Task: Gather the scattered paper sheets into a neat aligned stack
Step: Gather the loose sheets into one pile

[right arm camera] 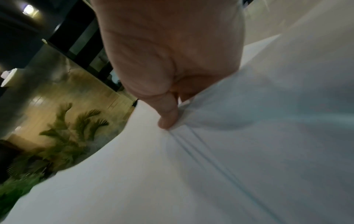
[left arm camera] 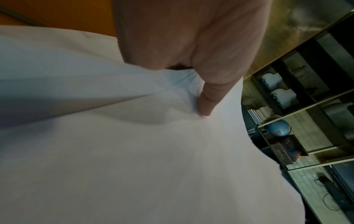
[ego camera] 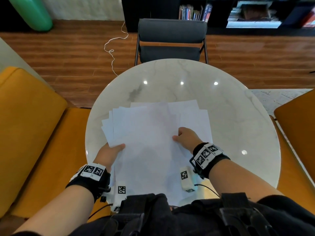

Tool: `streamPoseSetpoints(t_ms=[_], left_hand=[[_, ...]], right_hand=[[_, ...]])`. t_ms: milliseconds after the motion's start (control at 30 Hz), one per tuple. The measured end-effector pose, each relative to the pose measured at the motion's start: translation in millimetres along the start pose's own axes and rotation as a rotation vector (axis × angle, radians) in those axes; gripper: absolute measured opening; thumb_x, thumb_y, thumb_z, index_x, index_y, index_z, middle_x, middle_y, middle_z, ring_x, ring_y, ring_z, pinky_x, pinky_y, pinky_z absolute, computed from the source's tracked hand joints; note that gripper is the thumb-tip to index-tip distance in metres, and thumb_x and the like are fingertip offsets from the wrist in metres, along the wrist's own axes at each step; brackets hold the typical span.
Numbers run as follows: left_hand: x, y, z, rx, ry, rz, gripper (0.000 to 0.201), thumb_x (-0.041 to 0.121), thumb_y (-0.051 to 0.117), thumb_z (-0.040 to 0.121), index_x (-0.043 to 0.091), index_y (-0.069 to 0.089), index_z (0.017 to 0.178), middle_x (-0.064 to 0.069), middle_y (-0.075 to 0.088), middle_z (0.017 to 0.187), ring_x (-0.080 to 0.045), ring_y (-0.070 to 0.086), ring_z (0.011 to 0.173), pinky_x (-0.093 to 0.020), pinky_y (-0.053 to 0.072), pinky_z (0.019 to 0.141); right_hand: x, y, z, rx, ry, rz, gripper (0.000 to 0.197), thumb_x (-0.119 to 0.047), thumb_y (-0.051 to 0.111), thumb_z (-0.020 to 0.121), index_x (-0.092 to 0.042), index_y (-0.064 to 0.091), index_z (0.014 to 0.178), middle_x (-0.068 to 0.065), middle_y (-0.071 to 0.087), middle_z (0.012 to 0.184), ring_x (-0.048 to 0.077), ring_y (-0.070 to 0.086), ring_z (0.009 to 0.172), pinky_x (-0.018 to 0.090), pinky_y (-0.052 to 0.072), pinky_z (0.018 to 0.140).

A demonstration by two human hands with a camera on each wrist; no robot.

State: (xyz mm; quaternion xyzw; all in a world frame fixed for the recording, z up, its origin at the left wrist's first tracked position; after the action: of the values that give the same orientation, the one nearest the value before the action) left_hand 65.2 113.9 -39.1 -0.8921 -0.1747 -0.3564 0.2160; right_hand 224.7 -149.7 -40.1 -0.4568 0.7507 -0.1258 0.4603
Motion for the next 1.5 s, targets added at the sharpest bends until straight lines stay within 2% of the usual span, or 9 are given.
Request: streamPoseSetpoints(t_ms=[133,333,567,767,867,1033,1233,1333,1500], left_hand=[[0,-11,-2,0.079,0.016,0.039,0.042,0.02,0.061,0.089,0.006,0.054,0.128,-0.009,0.06,0.122,-0.034,0.053,0.112,-0.036,0.037,0.092],[-3,-29,5,0.139,0.005,0.135,0.042,0.02,0.058,0.09,0.004,0.051,0.129,-0.018,0.055,0.134,-0.04,0.048,0.123,-0.045,0.036,0.104],[-8,-22,5,0.085,0.008,0.233,0.045,0.021,0.06,0.089,0.005,0.051,0.13,-0.018,0.056,0.134,-0.039,0.05,0.123,-0.048,0.037,0.108],[-6,-31,3,0.158,-0.02,0.382,0.046,0.024,0.056,0.092,0.0,0.047,0.13,-0.024,0.053,0.134,-0.043,0.049,0.121,-0.046,0.038,0.102],[-6,-29,5,0.134,-0.024,0.374,0.044,0.023,0.057,0.092,0.0,0.049,0.129,-0.023,0.053,0.134,-0.042,0.049,0.123,-0.046,0.037,0.104],[-1,-6,2,0.025,-0.014,0.264,0.049,0.026,0.059,0.09,0.001,0.05,0.132,-0.02,0.055,0.134,-0.04,0.051,0.122,-0.046,0.037,0.107],[-4,34,-11,-0.137,-0.154,-0.108,0.08,0.06,0.066,0.074,0.012,0.049,0.135,-0.01,0.057,0.133,-0.035,0.053,0.123,-0.051,0.036,0.109],[-2,49,-13,-0.201,-0.038,0.0,0.047,0.025,0.07,0.083,0.013,0.055,0.126,-0.015,0.063,0.128,-0.032,0.062,0.109,-0.052,0.045,0.101],[2,32,-6,-0.072,0.043,0.175,0.043,0.011,0.058,0.09,0.006,0.05,0.132,-0.017,0.058,0.131,-0.03,0.056,0.109,-0.037,0.043,0.095]], right_hand=[[20,-36,-1,0.24,0.03,0.116,0.011,-0.014,0.052,0.092,-0.01,0.049,0.083,0.001,0.048,0.073,0.024,0.046,0.078,0.028,0.034,0.071],[61,-71,-6,0.491,0.194,0.41,0.008,-0.012,0.046,0.09,-0.01,0.044,0.083,0.009,0.047,0.077,0.024,0.043,0.067,0.029,0.036,0.058],[70,-57,-3,0.341,0.202,0.226,0.031,-0.021,0.059,0.086,-0.012,0.038,0.066,0.004,0.043,0.065,0.024,0.045,0.07,0.03,0.03,0.054],[90,-112,-25,0.72,0.243,0.77,0.004,-0.011,0.053,0.084,-0.01,0.049,0.086,0.008,0.051,0.079,0.022,0.05,0.079,0.034,0.042,0.072],[82,-122,-26,0.675,0.205,0.883,0.018,-0.011,0.052,0.09,-0.001,0.057,0.104,0.008,0.051,0.08,0.02,0.049,0.083,0.03,0.041,0.067],[51,-92,-31,0.522,0.121,0.803,0.019,-0.015,0.054,0.092,-0.012,0.045,0.075,0.005,0.047,0.072,0.021,0.047,0.072,0.023,0.042,0.057],[44,-24,-34,0.312,0.126,0.487,0.03,-0.021,0.048,0.095,-0.014,0.052,0.066,0.007,0.056,0.07,0.027,0.056,0.08,0.036,0.046,0.078],[40,-12,-42,0.319,0.122,0.408,0.034,-0.021,0.045,0.097,0.007,0.062,0.091,0.025,0.065,0.095,0.039,0.061,0.097,0.04,0.047,0.088],[45,-60,-31,0.494,0.121,0.333,0.021,-0.016,0.035,0.101,-0.004,0.048,0.092,0.023,0.058,0.097,0.031,0.053,0.088,0.032,0.037,0.076]])
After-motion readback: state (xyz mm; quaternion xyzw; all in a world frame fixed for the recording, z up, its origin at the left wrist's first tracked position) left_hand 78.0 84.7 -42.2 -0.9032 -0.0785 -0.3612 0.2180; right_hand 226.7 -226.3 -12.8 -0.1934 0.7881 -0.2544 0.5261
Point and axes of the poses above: each hand's wrist, its own z-axis towards the middle knuckle, its own y-axis out of the palm, x = y × z, the point moved 8 cm from there along z, towards the middle knuckle
